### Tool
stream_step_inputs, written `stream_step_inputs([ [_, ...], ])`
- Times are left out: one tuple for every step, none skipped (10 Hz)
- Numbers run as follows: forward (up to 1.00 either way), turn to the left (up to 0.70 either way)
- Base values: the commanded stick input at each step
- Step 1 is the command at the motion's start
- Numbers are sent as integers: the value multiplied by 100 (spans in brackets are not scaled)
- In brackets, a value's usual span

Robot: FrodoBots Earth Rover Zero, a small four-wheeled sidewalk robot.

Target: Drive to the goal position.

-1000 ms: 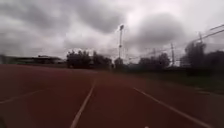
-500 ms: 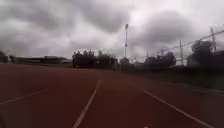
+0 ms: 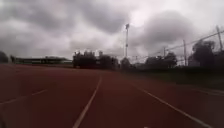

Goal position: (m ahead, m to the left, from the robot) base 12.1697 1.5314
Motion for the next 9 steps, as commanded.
stream_step_inputs([
  [70, 0],
  [70, 0],
  [70, 0],
  [70, 0],
  [70, 0],
  [70, 0],
  [70, 0],
  [70, 0],
  [70, 0],
])
